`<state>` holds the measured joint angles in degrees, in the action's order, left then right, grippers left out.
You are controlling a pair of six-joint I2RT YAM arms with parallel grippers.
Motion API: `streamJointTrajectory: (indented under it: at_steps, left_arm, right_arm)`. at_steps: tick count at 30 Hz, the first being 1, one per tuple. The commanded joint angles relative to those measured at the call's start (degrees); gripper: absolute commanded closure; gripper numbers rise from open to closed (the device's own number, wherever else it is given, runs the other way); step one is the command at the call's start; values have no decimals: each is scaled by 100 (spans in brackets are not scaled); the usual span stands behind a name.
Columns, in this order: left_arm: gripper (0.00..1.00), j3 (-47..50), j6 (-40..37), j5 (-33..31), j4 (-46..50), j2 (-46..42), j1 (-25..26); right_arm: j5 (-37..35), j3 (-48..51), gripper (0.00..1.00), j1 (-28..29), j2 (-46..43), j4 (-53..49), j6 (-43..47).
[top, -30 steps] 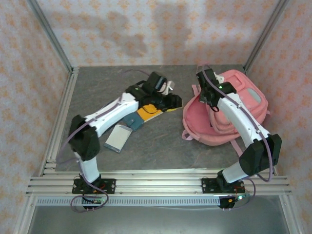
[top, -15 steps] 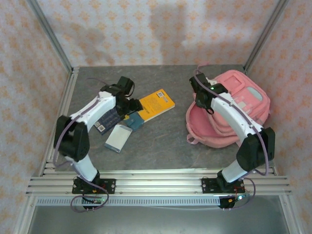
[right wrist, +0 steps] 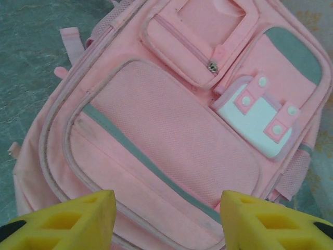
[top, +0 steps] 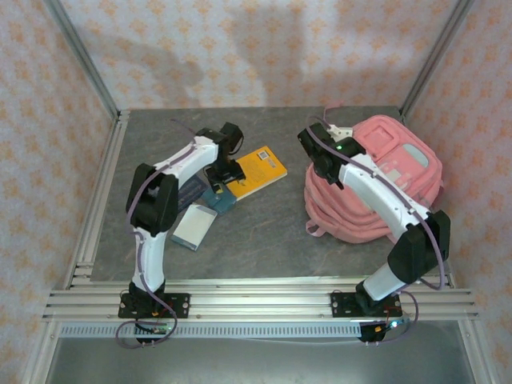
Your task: Pack books, pencil case, and school supplies into a backpack
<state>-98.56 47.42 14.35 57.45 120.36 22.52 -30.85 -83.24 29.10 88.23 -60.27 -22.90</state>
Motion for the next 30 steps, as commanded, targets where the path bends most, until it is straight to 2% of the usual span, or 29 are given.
streamJointTrajectory:
  at_steps: [1, 9, 11, 13, 14, 18, 22, 23, 27, 30]
  left_arm:
    - [38, -291, 166, -346, 625, 251, 154]
    - [50, -56, 285, -508, 676, 495, 208]
    - [58, 48, 302, -495, 592, 506, 207]
    - [73, 161, 317, -464, 523, 498, 206]
    - [76, 193, 314, -451, 515, 488, 209]
    - [85, 522, 227, -520, 441, 304, 226]
    - [100, 909, 130, -442, 300, 70, 232]
    - [100, 957, 98, -446, 277, -22, 241]
    - [100, 936, -128, -448, 317, -381, 418]
    - [100, 874, -232, -218, 349, -560, 652]
  right_arm:
    - [-523, 124, 46, 9, -329, -213, -101]
    - [-639, 434, 46, 8, -588, -65, -7]
    - [-633, 483, 47, 8, -626, -31, -5]
    - [-630, 525, 47, 8, -665, 10, 7]
    - [-628, 540, 48, 10, -681, 22, 8]
    - [-609, 582, 49, 8, -769, 110, 39]
    - [-448, 638, 51, 8, -832, 163, 14]
    - [-384, 657, 52, 12, -847, 186, 13]
    - [682, 784, 55, 25, -1007, 559, 292]
    - [1500, 995, 58, 25, -1179, 941, 388]
